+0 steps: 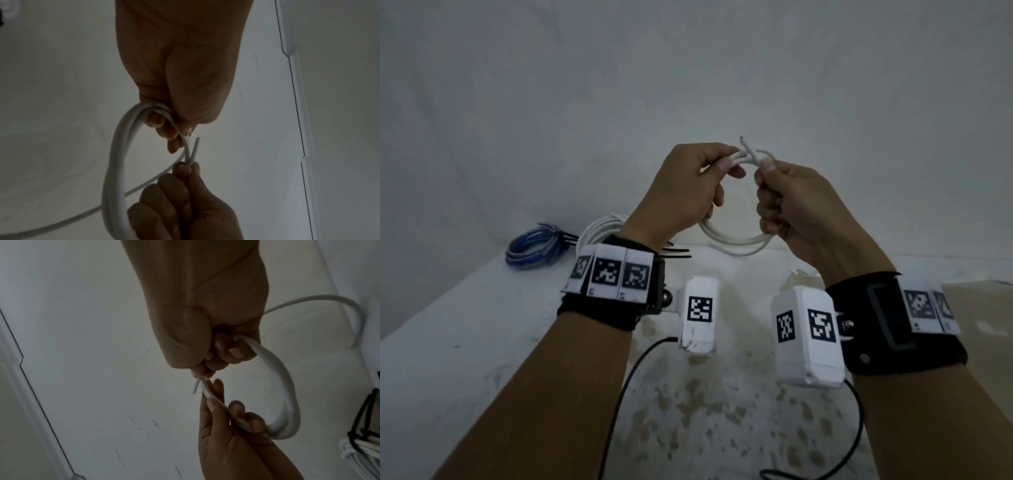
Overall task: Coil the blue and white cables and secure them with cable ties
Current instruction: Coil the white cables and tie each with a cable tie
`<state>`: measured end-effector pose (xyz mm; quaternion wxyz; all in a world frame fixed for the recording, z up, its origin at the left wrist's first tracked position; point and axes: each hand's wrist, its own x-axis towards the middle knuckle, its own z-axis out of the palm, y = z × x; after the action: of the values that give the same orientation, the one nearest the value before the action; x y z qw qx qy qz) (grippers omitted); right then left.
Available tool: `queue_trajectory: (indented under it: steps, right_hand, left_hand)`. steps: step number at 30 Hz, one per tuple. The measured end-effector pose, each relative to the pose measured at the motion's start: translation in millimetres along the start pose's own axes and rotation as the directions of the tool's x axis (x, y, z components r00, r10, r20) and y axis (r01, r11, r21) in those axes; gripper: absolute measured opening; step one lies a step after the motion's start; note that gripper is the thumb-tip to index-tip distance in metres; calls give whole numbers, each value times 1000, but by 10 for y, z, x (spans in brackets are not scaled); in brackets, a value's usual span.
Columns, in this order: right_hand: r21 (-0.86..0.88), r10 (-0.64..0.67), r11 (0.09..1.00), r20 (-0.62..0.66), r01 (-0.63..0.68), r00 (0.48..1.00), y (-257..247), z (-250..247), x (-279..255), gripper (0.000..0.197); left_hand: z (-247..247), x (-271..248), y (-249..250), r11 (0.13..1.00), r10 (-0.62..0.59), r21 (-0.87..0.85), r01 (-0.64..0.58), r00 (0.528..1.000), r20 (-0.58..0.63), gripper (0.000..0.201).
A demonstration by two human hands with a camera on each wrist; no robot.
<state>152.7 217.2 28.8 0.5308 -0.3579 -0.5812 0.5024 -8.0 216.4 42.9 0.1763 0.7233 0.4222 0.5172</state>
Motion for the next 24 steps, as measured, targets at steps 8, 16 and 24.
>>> queue_trajectory:
  steps: [8,16,24]
  right_hand:
    - [-42,21,999,78,-18,997,51,6,-18,32]
    - [-207,-66,974,139,94,988,-58,65,-119,35]
    - [-833,-443,536,-141,135,886,-230,-22,-109,41]
  left_hand:
    - [0,-140,-11,1000,-25,-5,25,999,-22,23]
    - [-4,-211,140,998,4,-64,-7,999,-50,24]
    - [36,-153,100,998,29,-45,-38,984,-173,26]
